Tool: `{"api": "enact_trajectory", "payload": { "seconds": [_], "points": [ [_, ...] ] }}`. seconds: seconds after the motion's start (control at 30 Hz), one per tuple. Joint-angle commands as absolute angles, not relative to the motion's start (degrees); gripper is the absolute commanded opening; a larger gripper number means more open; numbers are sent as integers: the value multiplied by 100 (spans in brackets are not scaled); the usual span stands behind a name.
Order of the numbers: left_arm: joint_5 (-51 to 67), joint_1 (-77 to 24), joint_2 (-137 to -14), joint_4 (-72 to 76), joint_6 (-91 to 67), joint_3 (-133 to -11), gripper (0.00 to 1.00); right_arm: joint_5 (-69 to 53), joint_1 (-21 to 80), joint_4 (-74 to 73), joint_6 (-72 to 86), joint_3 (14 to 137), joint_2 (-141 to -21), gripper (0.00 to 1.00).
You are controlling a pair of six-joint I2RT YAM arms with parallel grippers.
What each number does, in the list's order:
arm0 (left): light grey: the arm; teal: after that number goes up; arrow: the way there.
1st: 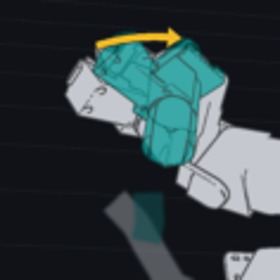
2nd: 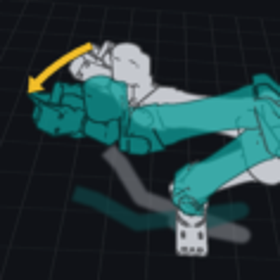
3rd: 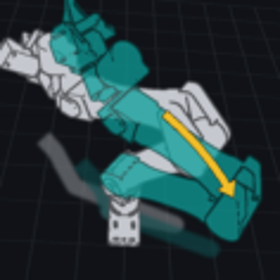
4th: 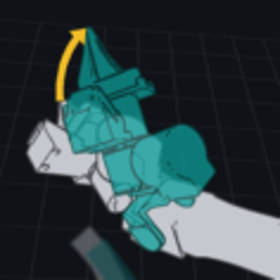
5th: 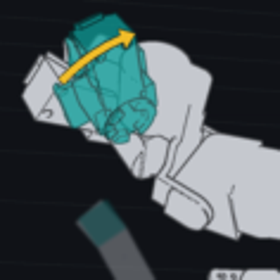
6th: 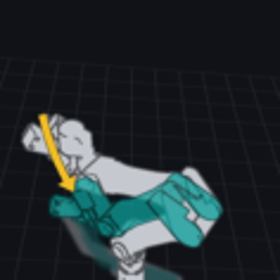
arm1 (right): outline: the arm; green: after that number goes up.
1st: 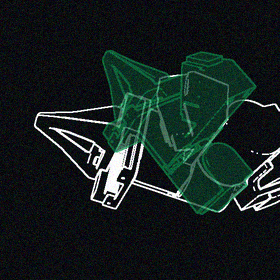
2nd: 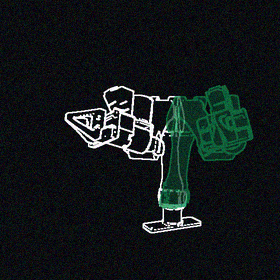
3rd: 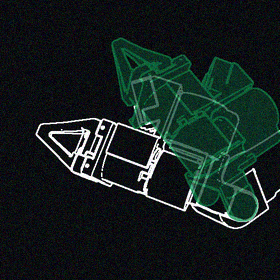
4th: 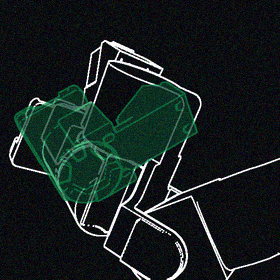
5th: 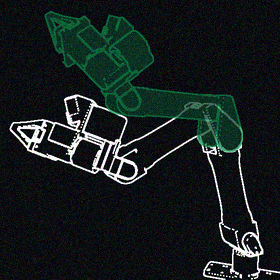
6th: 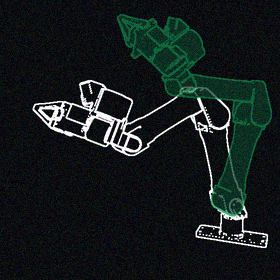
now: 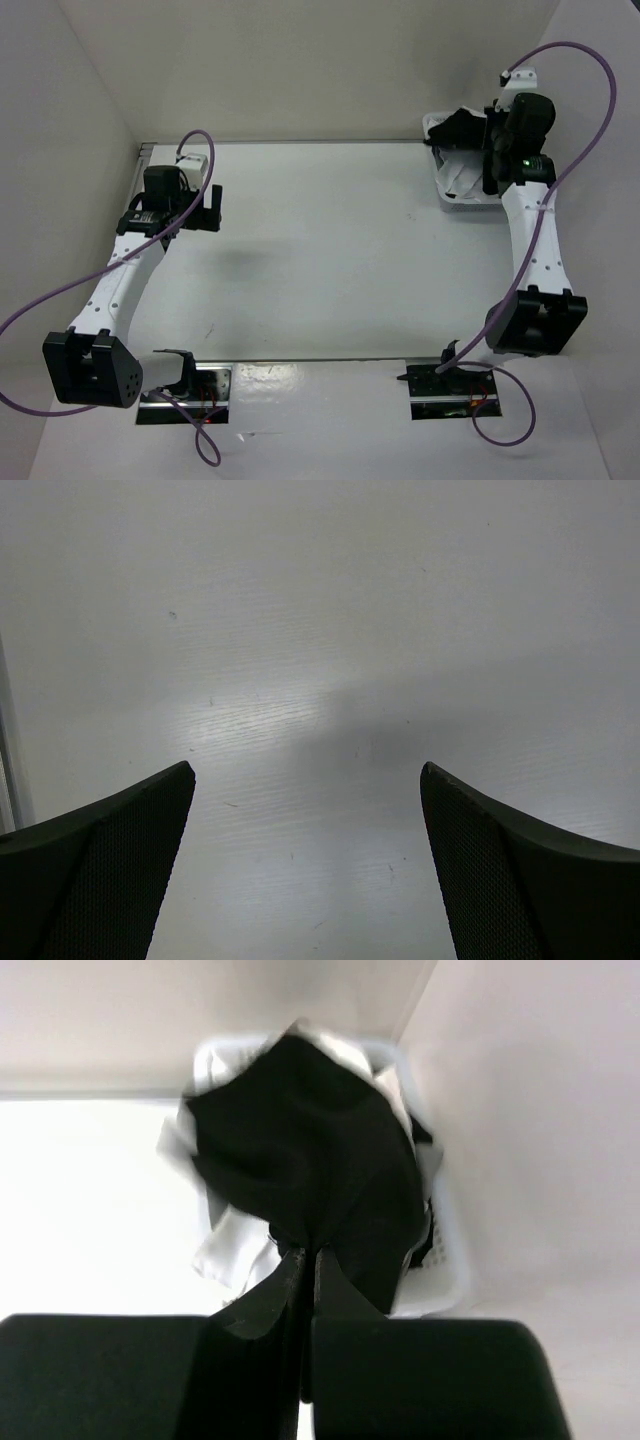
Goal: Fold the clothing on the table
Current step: Grab the skirt from the pile, then move the skirt to the center of the board, then flatten the skirt out
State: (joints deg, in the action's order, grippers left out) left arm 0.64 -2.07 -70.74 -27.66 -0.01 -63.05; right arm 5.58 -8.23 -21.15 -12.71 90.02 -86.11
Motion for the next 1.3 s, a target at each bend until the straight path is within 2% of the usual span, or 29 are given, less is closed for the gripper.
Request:
{"api": "enact_trajectory", "payload": {
  "seconds": [0.0,0.1,0.23,0.33,0.43,0.47,0.5,0.53,0.57,0.63,0.67,0.9,0.97,1.1,1.27],
  "points": [
    [220,-220,-6979,-2742,79,-6258,99,396,-730,-2248,-1126,9246,-8315,0],
    [220,-220,-6926,-2689,79,-6258,99,264,-406,-2530,-1195,9316,-8113,0],
    [220,-220,-6926,-2689,79,-6205,99,193,760,-2671,-1388,9133,-7447,0],
    [167,-220,-6926,-2689,79,-6205,99,-157,1499,-2908,-1389,9201,-7181,0],
    [220,-220,-6873,-2689,131,-6205,99,-780,1810,-3136,-1336,9272,-6944,0],
    [220,-220,-6821,-2689,132,-6205,99,-1087,1863,-3190,-1336,9333,-6865,7],
    [281,-220,-6768,-2689,132,-6205,99,-1090,1863,-3138,-1197,9230,-6812,24],
    [281,-220,-6768,-2689,132,-6144,99,-977,1863,-2955,-1195,9115,-6751,48],
    [281,-220,-6715,-2689,132,-6144,99,-628,1863,-2840,-1195,8966,-6611,77],
    [352,-220,-6645,-2689,185,-6144,99,-265,1863,-2603,-1361,8483,-6531,88],
    [421,-220,-6592,-2637,185,-6144,99,128,1863,-2549,-1423,8168,-6530,97],
    [852,-220,-6539,-2689,387,-6091,99,1441,1863,-2435,-1600,7225,-6899,98],
    [1098,-220,-6539,-2759,518,-6091,99,1389,1863,-2540,-1652,7050,-6899,98],
    [906,-220,-6644,-2760,396,-6091,99,407,2125,-2908,-1652,6979,-7030,98],
    [299,-133,-6697,-2760,124,-6152,99,720,3145,-3023,-1705,6873,-7540,98]
  ]
}}
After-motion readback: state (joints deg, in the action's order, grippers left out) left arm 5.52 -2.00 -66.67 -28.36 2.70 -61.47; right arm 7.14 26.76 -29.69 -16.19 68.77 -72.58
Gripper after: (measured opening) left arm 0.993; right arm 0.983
